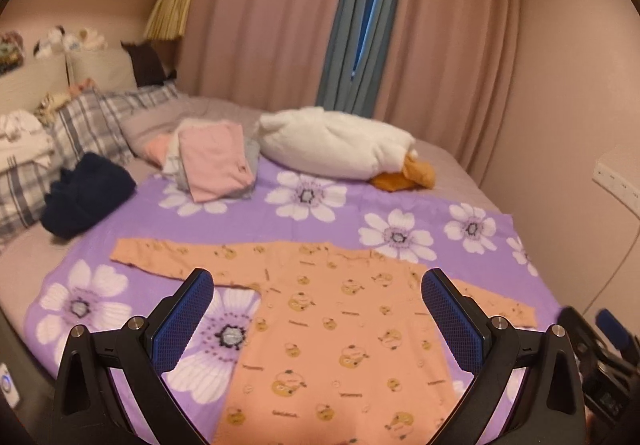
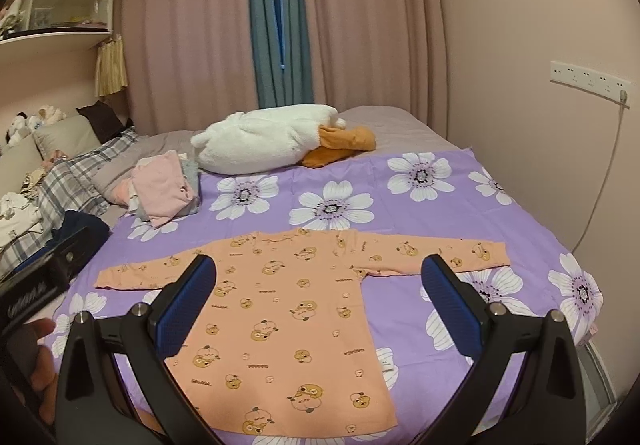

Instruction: Fold small clothes

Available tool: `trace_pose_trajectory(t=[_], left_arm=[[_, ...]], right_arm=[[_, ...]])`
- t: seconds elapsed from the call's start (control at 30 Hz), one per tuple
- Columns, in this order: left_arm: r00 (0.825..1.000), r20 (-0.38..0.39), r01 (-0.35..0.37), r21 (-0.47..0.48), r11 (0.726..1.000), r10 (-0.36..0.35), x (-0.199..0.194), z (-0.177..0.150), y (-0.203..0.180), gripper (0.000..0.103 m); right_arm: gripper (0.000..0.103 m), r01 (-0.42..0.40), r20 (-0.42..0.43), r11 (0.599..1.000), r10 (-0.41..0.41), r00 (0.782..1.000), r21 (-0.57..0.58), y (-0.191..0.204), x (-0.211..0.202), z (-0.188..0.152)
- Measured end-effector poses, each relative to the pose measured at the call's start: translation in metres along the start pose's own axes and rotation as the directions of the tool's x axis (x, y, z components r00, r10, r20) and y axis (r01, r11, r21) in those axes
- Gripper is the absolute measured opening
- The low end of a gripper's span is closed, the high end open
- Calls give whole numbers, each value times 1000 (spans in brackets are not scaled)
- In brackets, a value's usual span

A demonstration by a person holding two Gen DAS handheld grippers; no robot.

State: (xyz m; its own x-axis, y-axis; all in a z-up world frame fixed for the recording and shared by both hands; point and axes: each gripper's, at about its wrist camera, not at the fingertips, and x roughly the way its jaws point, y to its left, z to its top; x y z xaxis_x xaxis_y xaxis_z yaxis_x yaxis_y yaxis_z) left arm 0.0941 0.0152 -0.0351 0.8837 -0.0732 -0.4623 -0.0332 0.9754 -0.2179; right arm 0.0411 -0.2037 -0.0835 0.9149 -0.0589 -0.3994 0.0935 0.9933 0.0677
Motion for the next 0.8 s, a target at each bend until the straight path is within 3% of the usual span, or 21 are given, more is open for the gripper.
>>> trace_pose_trajectory(t=[0.17,0.27,0.3,0.37,0.4,0.43,0.5,0.53,0.57,0.6,0.67,0.7,0.73,0.77,0.8], left_arm=[[990,14,138,1,990,-138,58,11,15,103],[992,-33,122,-89,989,-125,124,16,45,103],[985,-105,122,-131,984,-137,159,15,62,103],[949,-236,150,-241,959,-207,215,5,93,102],[912,-302,167,-346,923,-278,249,-7,115,100],[889,-332,159,-424,892,-316,270,-19,133,95],[847,-402,77,-553,830,-347,303,-47,163,88],[834,-431,40,-576,816,-345,311,-57,171,86],[817,-469,2,-580,815,-336,319,-66,176,82],[793,-511,-8,-553,833,-331,325,-74,174,80],[801,-503,37,-499,866,-324,320,-72,165,79],[785,-499,98,-484,870,-366,318,-70,155,75],[759,-494,150,-503,851,-425,320,-72,150,64],[695,-486,212,-565,798,-529,326,-79,140,58],[661,-504,207,-589,781,-556,332,-87,136,49]], right_arm=[[103,42,-12,999,-41,999,4,-2,20,1],[103,85,-39,996,-85,996,6,-9,41,1],[103,104,-53,995,-103,993,4,-12,48,1],[103,164,-83,986,-162,983,18,-23,63,-1],[103,202,-96,979,-198,976,34,-29,69,-3],[103,237,-107,970,-230,967,57,-37,75,-5],[103,259,-132,962,-246,960,92,-49,84,-8],[103,259,-151,960,-242,958,109,-56,90,-10],[103,259,-162,958,-238,958,121,-61,95,-10],[103,264,-171,956,-241,955,130,-66,99,-10],[103,281,-172,950,-257,951,136,-70,104,-10],[103,288,-169,947,-264,950,139,-73,106,-10],[103,293,-169,945,-268,948,143,-76,110,-11],[103,295,-174,944,-269,947,147,-78,114,-11],[103,291,-179,944,-262,948,158,-82,120,-11]])
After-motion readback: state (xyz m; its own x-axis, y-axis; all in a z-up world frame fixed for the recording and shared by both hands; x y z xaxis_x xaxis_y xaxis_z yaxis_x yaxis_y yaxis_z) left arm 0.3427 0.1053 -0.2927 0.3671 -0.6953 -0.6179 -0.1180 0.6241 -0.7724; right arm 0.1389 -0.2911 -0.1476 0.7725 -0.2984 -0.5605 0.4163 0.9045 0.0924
